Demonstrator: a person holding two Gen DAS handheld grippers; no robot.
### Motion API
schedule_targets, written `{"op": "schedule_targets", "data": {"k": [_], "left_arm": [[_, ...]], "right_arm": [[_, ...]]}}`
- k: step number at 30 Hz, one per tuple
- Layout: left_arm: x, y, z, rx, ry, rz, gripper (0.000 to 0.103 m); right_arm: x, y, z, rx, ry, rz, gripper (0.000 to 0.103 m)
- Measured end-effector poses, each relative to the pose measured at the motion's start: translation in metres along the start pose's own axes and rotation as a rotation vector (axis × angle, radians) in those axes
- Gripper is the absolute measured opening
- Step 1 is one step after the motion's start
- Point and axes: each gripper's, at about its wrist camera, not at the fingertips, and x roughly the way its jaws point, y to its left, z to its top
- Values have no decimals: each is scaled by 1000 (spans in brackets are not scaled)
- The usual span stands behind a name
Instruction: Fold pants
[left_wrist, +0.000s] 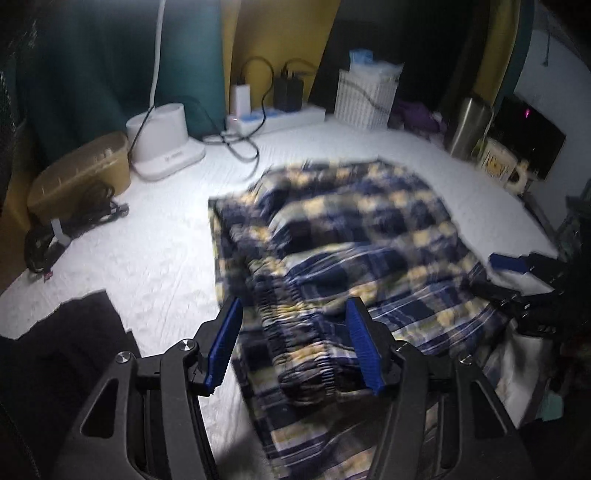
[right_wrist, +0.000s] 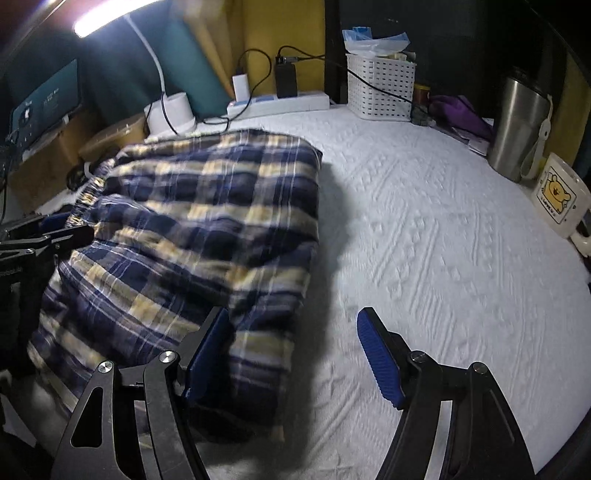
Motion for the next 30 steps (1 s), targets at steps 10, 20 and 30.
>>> {"op": "schedule_targets", "data": {"k": [10,20,30], "left_arm": [[7,0,-6,60,15,75,66],[-43,-7,-12,-29,-82,-33,65],[-4,-6,-41,-61,54,-5,66]], "right_arm": [[-11,-5,-14,13,-15,-21,74],[-32,-4,-27,22,-28,-15,74],[-28,-4,-44,13,-14,-21,74]]}}
